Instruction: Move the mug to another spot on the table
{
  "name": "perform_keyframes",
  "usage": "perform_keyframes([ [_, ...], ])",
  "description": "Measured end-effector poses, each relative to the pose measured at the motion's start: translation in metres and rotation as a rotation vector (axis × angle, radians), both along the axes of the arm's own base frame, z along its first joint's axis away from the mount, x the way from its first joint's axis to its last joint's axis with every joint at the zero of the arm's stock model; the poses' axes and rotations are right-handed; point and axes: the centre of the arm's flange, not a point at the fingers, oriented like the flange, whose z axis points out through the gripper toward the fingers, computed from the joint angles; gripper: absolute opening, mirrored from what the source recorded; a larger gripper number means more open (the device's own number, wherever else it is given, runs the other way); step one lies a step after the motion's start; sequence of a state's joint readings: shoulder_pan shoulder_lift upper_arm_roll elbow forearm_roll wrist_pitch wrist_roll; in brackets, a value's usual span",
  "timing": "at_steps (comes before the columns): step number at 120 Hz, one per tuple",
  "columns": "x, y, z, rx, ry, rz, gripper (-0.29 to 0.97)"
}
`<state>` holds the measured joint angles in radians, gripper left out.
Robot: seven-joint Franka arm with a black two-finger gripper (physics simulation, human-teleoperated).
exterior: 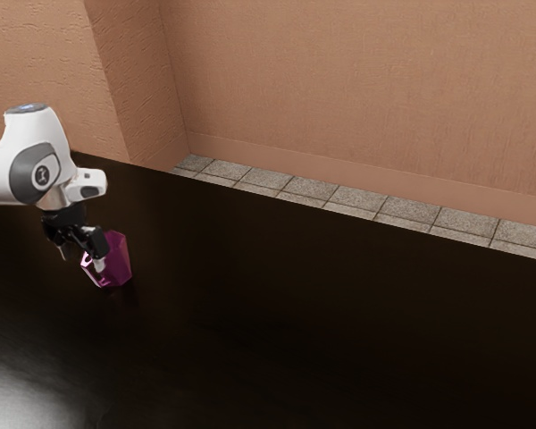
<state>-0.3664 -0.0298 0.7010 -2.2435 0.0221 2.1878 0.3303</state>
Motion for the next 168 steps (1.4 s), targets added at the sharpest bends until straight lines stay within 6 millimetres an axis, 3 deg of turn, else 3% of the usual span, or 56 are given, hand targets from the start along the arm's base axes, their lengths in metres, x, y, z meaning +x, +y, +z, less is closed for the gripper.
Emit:
perform_keyframes([
  [19,-0.016,0.036,-0.008,-0.001,-0.013,-0.036,0.68],
  [44,-0.018,0.058,-0.024,0.017,-0.028,-0.136,0.68],
  [52,-0.012,0.053,-0.030,0.019,-0.033,-0.183,0.68],
  [65,0.005,0.020,-0.041,-0.002,-0.050,-0.271,0.68],
  [73,0.009,0.013,-0.044,-0.022,-0.068,-0.287,0.68],
  [96,0.009,0.019,-0.045,-0.041,-0.097,-0.305,0.68],
  [115,0.005,0.037,-0.047,-0.031,-0.094,-0.266,0.68],
  [140,0.022,0.044,-0.051,0.002,-0.088,-0.243,0.68],
  [168,0.023,0.050,-0.058,0.000,-0.085,-0.206,0.68],
])
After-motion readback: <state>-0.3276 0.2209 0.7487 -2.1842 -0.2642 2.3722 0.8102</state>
